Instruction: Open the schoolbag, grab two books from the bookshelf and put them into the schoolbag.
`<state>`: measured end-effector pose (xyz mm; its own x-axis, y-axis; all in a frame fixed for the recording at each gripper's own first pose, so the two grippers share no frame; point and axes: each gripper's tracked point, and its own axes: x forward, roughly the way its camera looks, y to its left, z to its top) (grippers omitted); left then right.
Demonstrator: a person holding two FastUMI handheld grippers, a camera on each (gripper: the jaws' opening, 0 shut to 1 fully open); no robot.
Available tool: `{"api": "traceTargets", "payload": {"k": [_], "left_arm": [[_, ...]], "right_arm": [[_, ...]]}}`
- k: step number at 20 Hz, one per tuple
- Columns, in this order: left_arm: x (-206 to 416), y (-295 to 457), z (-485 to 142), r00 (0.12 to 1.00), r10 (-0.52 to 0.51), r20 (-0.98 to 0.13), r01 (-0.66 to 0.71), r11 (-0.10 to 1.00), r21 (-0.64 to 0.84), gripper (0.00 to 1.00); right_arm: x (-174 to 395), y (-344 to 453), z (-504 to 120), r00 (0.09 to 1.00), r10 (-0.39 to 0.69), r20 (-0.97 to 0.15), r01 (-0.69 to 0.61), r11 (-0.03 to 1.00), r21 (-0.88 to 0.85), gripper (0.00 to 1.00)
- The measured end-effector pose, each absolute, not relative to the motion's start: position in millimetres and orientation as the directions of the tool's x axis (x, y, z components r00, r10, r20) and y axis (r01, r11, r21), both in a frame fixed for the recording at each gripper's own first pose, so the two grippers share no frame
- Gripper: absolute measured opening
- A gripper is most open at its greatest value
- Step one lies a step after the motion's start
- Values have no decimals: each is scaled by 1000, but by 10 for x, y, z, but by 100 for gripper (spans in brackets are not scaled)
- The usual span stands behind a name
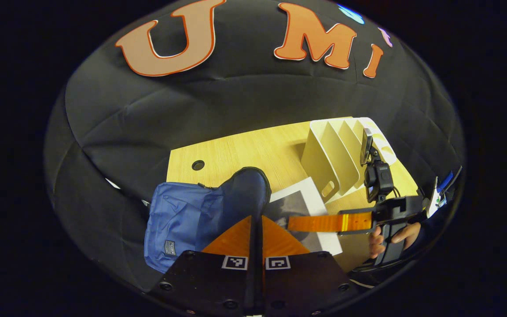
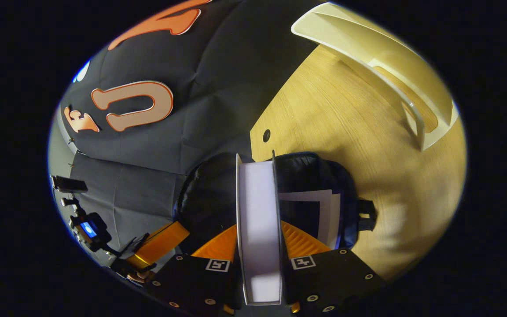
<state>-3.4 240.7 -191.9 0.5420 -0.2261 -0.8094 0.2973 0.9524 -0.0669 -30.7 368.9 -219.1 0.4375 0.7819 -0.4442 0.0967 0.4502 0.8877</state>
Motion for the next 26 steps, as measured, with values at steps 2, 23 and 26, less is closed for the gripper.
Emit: {"api": "traceTargets", "payload": {"k": [2,23,26], "left_arm": [[-25,2364,-1891,536,-237,-810,316,946,-68,1],[-45,2228,-2023,511,-303,-805,340,931,-135,1],[-61,2205,-2053,510,-319,-799,329,930,-162,1]], "right_arm": [[-255,3845,-2227,441,783,-439,107,440,892,35],[-138,4600,-2745,353,748,-562,144,550,823,31],[-181,4380,-2620,343,733,-588,111,590,800,31]]}}
